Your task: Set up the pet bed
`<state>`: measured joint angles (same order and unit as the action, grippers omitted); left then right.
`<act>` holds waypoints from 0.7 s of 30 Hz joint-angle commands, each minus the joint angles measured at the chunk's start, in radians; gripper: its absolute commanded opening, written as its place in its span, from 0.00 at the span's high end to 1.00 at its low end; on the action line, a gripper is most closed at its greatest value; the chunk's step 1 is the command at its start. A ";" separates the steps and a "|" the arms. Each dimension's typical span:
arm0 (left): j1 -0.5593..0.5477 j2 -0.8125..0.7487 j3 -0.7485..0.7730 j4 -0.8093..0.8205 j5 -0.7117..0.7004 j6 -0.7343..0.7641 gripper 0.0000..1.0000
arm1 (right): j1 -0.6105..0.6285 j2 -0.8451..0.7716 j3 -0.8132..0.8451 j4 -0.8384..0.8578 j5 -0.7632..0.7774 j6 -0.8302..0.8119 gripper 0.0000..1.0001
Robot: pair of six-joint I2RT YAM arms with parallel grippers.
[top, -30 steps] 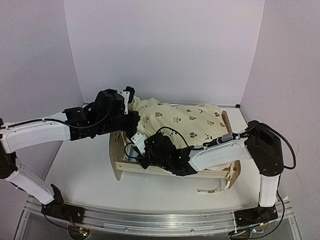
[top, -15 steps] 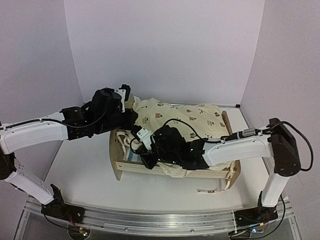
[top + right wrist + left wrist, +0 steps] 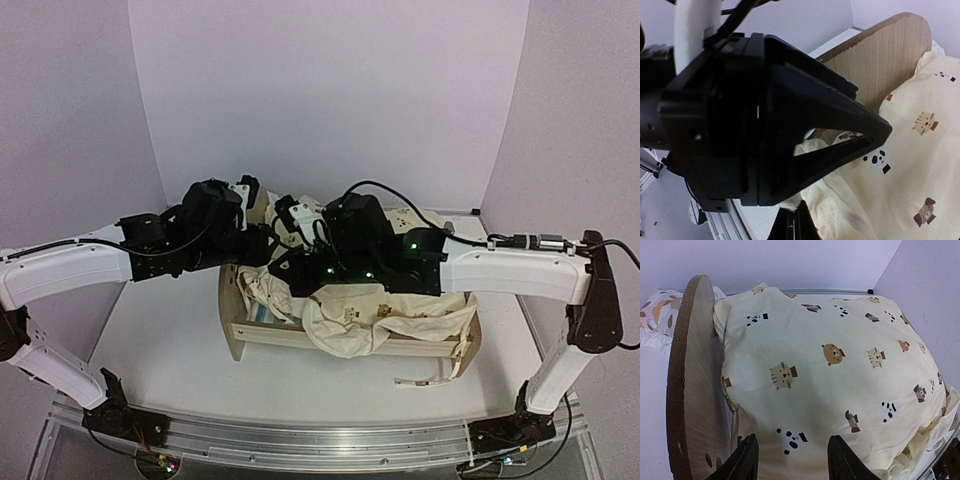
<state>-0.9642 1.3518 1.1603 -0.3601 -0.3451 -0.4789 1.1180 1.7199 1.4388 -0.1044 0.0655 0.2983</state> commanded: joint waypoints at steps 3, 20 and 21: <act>-0.002 -0.032 0.003 -0.047 -0.022 -0.008 0.51 | -0.057 -0.030 0.025 -0.098 -0.224 0.256 1.00; -0.004 -0.018 -0.036 -0.128 0.058 -0.037 0.57 | -0.167 0.081 0.060 -0.121 -0.423 0.456 1.00; -0.004 -0.005 -0.040 -0.123 0.061 -0.036 0.58 | -0.170 0.094 0.064 -0.121 -0.438 0.476 1.00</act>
<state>-0.9682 1.3399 1.1534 -0.4462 -0.3135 -0.5000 0.9736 1.7647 1.4990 -0.2150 -0.3736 0.7192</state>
